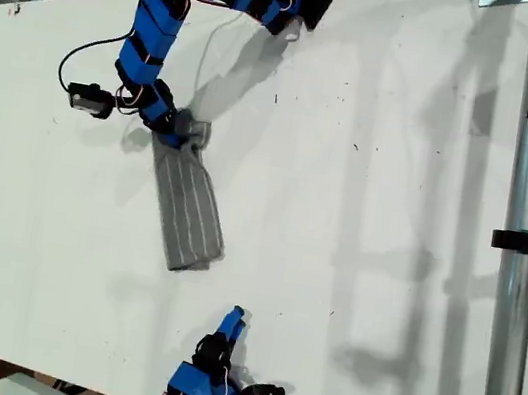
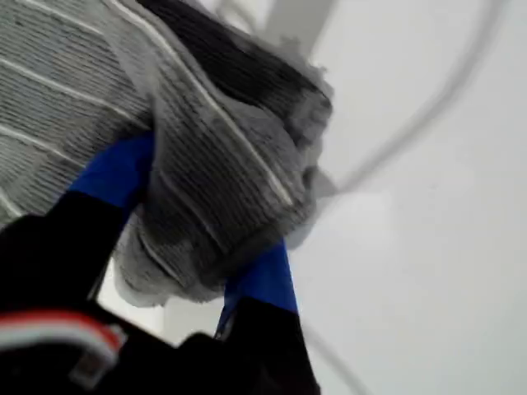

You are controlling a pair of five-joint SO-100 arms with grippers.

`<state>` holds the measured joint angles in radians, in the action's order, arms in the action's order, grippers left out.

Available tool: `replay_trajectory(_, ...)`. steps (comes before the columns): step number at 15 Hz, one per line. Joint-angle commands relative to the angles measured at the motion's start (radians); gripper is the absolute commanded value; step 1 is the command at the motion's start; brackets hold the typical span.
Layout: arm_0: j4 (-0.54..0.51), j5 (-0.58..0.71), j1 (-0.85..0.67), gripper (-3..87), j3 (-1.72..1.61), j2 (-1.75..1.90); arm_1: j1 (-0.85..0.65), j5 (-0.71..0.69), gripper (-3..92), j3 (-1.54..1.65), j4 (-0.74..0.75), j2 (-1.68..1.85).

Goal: Grasp corners of a towel and fold twice.

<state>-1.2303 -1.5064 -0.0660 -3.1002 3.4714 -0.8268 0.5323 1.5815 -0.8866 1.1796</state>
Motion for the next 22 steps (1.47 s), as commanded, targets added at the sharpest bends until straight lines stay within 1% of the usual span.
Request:
replay_trajectory(1, 0.034, -0.005, 0.000, 13.1, -0.003, 0.008, 0.011, -0.014, -0.2, -0.038, -0.103, 0.089)
replay_trajectory(3, 0.034, -0.002, -0.002, 13.0, -0.005, 0.008, 0.017, 0.012, -0.2, 0.080, -0.247, 0.267)
replay_trajectory(4, 0.035, 0.003, -0.003, 12.9, -0.005, 0.008, 0.021, 0.061, -0.2, 0.156, -0.337, 0.393)
replay_trajectory(6, 0.038, 0.008, -0.002, 12.6, -0.005, 0.008, 0.018, 0.193, -0.3, 0.235, -0.630, 0.612)
replay_trajectory(7, 0.038, 0.008, 0.000, 12.6, -0.005, 0.008, 0.008, 0.238, -0.3, 0.268, -0.729, 0.719)
replay_trajectory(8, 0.040, 0.014, -0.002, 12.6, -0.005, 0.008, -0.009, 0.265, -0.3, 0.288, -0.798, 0.821)
replay_trajectory(9, 0.043, 0.018, -0.002, 12.5, -0.003, 0.008, -0.025, 0.282, -0.3, 0.307, -0.821, 0.897)
replay_trajectory(10, 0.043, 0.020, 0.002, 12.3, -0.003, 0.008, -0.015, 0.285, -0.3, 0.307, -0.811, 0.913)
replay_trajectory(12, 0.043, 0.018, 0.012, 12.3, -0.003, 0.008, 0.094, 0.308, -0.3, 0.287, -0.681, 0.847)
replay_trajectory(15, 0.040, 0.009, 0.028, 12.3, -0.003, 0.008, 0.256, 0.364, -0.3, 0.126, -0.509, 0.569)
replay_trajectory(17, 0.038, 0.005, 0.029, 12.3, -0.005, 0.008, 0.308, 0.365, -0.3, -0.041, -0.466, 0.356)
replay_trajectory(19, 0.038, 0.003, 0.029, 12.3, -0.005, 0.008, 0.344, 0.365, -0.2, -0.175, -0.434, 0.230)
replay_trajectory(20, 0.038, 0.003, 0.029, 12.3, -0.005, 0.008, 0.347, 0.374, 10.3, -0.183, -0.405, 0.219)
replay_trajectory(21, 0.037, 0.002, 0.029, 12.3, -0.005, 0.008, 0.336, 0.391, 26.5, -0.183, -0.393, 0.222)
replay_trajectory(22, 0.037, 0.002, 0.029, 12.3, -0.006, 0.008, 0.328, 0.396, 28.9, -0.173, -0.359, 0.250)
